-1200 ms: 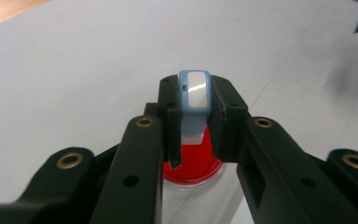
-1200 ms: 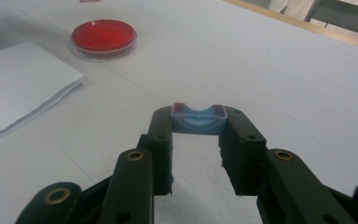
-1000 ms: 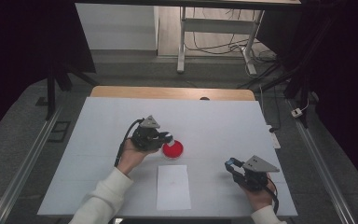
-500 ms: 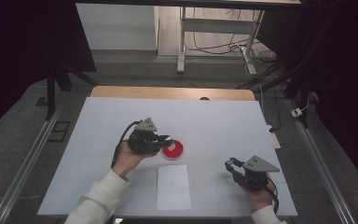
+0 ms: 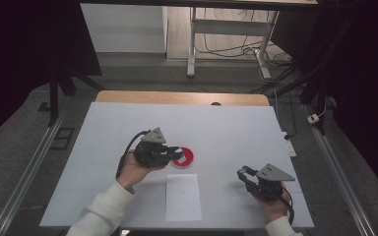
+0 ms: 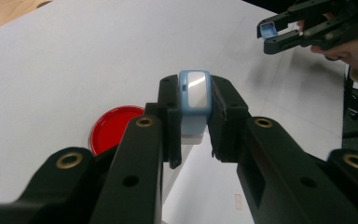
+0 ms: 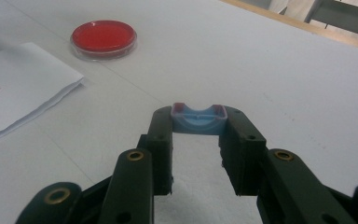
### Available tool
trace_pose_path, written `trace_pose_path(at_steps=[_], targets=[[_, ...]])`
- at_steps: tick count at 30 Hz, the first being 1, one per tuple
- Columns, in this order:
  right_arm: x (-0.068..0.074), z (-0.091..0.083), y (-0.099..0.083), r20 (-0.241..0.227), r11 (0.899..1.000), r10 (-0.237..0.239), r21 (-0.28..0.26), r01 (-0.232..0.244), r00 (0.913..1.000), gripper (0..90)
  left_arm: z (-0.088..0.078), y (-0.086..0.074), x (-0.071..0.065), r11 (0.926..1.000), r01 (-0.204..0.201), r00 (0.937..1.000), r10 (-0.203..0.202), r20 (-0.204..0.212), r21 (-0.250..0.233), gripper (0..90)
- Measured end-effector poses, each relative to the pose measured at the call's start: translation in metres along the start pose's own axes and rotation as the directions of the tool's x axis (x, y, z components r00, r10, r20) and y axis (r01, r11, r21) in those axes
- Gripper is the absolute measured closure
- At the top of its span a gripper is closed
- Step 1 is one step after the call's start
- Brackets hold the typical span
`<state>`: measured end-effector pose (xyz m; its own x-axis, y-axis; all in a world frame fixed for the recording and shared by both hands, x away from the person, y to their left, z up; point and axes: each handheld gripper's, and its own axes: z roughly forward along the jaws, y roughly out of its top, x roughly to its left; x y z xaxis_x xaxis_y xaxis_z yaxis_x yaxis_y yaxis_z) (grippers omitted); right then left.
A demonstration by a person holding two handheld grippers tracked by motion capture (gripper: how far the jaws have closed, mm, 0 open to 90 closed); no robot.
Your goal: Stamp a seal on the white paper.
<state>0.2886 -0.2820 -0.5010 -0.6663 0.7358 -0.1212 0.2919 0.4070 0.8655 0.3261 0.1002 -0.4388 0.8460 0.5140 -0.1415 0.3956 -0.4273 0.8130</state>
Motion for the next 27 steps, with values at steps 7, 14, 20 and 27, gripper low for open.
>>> trace_pose_path(at_steps=[7,14,20,27], targets=[[0.0,0.0,0.0,0.001,1.0,0.001,0.001,-0.001,1.0,65.6,-0.002,-0.001,-0.005,0.9999,-0.011,0.9998,0.011,0.014,-0.005,75.2],[0.0,0.001,0.0,-0.001,1.0,0.007,0.001,-0.007,1.0,65.6,-0.003,-0.003,-0.01,0.9999,-0.012,0.9992,0.013,0.038,-0.007,75.2],[0.0,0.001,0.0,-0.004,1.0,0.006,-0.001,-0.006,1.0,65.6,-0.003,-0.005,-0.015,0.9998,-0.02,0.9983,0.02,0.054,0.0,75.1],[0.0,0.001,-0.001,-0.003,1.0,0.008,0.001,-0.008,1.0,65.6,0.001,-0.007,-0.019,0.9996,-0.026,0.9971,0.025,0.072,0.013,75.1]])
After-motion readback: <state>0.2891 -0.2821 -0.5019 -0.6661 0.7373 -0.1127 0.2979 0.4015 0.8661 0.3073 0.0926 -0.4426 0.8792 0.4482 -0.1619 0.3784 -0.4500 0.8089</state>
